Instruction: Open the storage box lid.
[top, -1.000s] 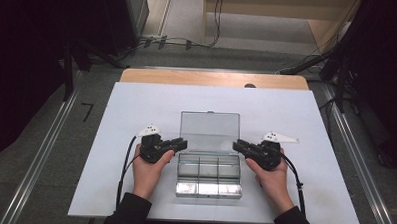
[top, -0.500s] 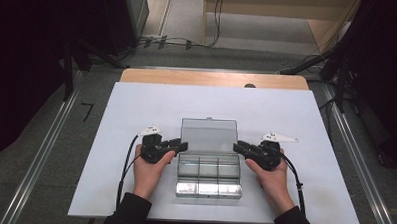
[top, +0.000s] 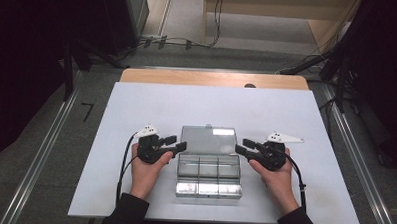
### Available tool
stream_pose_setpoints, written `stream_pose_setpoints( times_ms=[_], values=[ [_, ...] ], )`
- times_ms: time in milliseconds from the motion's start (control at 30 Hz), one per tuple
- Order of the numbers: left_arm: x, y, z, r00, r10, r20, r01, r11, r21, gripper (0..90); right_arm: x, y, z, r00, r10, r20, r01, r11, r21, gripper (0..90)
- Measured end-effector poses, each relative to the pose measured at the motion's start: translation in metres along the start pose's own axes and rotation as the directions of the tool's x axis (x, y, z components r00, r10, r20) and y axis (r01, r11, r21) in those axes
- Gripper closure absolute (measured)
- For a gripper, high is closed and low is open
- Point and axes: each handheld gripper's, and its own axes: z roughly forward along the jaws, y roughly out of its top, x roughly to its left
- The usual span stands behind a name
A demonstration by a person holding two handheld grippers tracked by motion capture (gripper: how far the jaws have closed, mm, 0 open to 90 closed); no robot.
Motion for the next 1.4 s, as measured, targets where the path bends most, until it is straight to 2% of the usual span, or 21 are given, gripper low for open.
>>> stream_pose_setpoints(
  times_ms=[133, 333, 533, 800, 967, 1067, 1200, 1400],
  values=[
    [-0.002, 0.001, -0.005, 0.9998, 0.019, 0.007, -0.019, 0.9998, -0.009, 34.5, 0.002, 0.002, -0.007, 0.9983, -0.049, -0.031, 0.049, 0.999, -0.001, 34.0],
    [-0.008, 0.001, -0.009, 0.9978, 0.061, 0.028, -0.061, 0.9981, 0.000, 28.1, 0.004, 0.003, -0.017, 0.9952, -0.085, -0.048, 0.086, 0.996, 0.015, 19.7],
    [-0.011, 0.000, -0.017, 0.9960, 0.077, 0.045, -0.076, 0.9970, -0.012, 22.2, 0.005, 0.000, -0.028, 0.9921, -0.118, -0.042, 0.119, 0.993, 0.019, 10.3],
    [-0.015, -0.005, -0.031, 0.9924, 0.102, 0.070, -0.101, 0.9948, -0.013, 16.8, 0.005, -0.007, -0.041, 0.9890, -0.147, -0.019, 0.147, 0.989, 0.010, 7.8],
    [-0.013, -0.008, -0.041, 0.9915, 0.104, 0.078, -0.102, 0.9943, -0.033, 9.6, 0.008, -0.008, -0.049, 0.9829, -0.182, -0.026, 0.182, 0.983, -0.008, 0.8],
    [-0.010, -0.010, -0.046, 0.9905, 0.115, 0.075, -0.112, 0.9930, -0.037, 8.3, 0.007, -0.009, -0.053, 0.9825, -0.185, -0.019, 0.185, 0.983, -0.025, 0.1],
    [-0.008, -0.010, -0.054, 0.9907, 0.113, 0.076, -0.108, 0.9920, -0.065, 4.3, 0.005, -0.010, -0.059, 0.9823, -0.187, -0.010, 0.187, 0.982, -0.041, 0.0],
    [-0.002, -0.011, -0.065, 0.9924, 0.114, 0.046, -0.111, 0.9907, -0.079, 1.5, 0.003, -0.012, -0.071, 0.9812, -0.193, 0.009, 0.193, 0.980, -0.055, 0.0]
  ],
)
